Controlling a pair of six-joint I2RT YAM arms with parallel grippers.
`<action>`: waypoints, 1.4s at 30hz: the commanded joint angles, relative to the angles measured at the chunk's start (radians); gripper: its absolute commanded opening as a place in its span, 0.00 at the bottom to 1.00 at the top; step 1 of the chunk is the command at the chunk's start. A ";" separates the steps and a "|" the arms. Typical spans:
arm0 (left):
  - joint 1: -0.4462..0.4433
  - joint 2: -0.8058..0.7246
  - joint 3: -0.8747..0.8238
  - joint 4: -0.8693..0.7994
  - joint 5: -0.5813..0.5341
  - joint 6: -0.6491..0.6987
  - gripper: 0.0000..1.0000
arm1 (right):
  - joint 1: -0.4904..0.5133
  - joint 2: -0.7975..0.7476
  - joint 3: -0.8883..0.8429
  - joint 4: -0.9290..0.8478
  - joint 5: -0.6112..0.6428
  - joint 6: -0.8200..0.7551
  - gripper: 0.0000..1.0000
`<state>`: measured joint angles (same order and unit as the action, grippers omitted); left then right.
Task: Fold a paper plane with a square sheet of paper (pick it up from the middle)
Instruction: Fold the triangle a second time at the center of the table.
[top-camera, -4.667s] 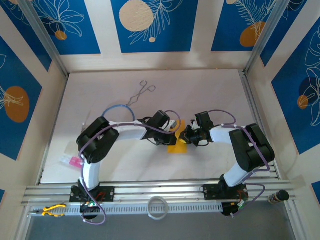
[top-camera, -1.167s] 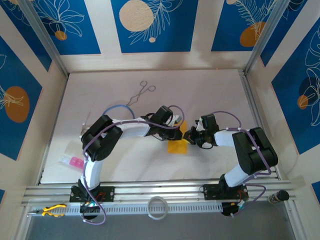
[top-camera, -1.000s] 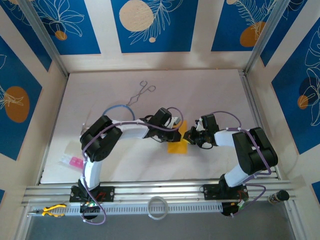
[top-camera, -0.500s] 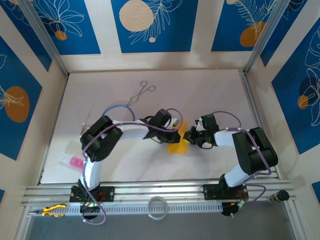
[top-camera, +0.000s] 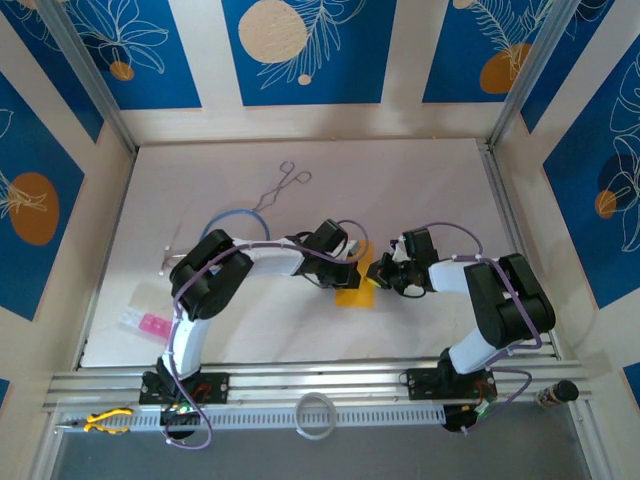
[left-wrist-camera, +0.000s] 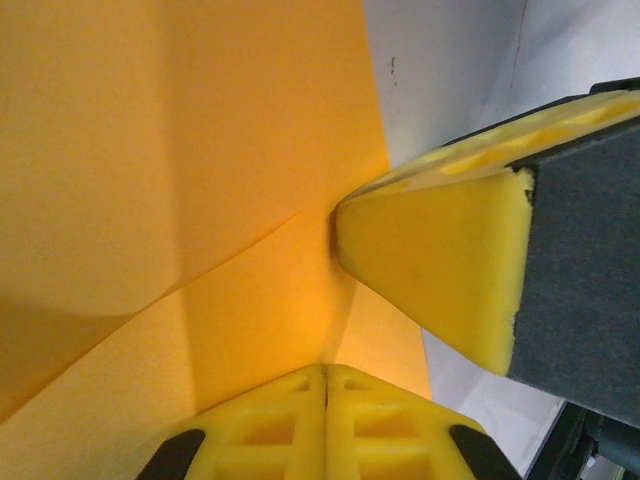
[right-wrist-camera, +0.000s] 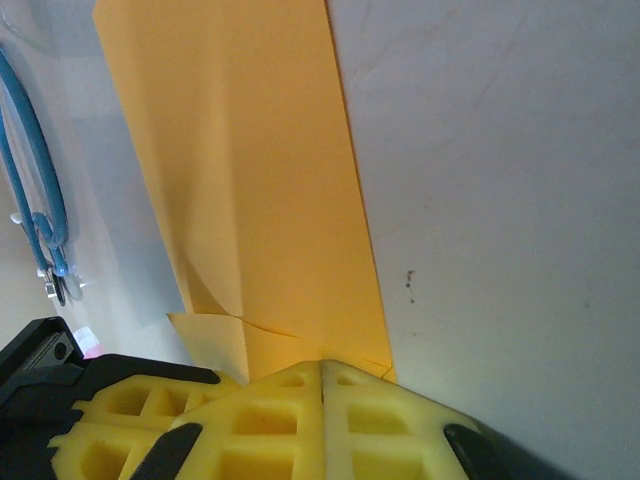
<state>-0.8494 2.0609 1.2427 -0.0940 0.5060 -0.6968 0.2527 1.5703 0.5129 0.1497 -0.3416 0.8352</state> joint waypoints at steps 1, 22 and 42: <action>-0.008 -0.016 -0.040 -0.086 -0.024 0.038 0.01 | -0.004 0.046 -0.022 -0.059 0.067 0.000 0.01; -0.008 -0.237 -0.313 -0.104 -0.041 0.074 0.05 | -0.006 0.036 -0.011 -0.088 0.075 -0.010 0.01; -0.004 -0.153 -0.129 -0.054 -0.108 0.068 0.07 | -0.001 -0.006 0.026 -0.111 0.030 -0.010 0.02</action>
<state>-0.8494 1.8576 1.0939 -0.1123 0.4271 -0.6376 0.2504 1.5742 0.5316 0.1188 -0.3447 0.8349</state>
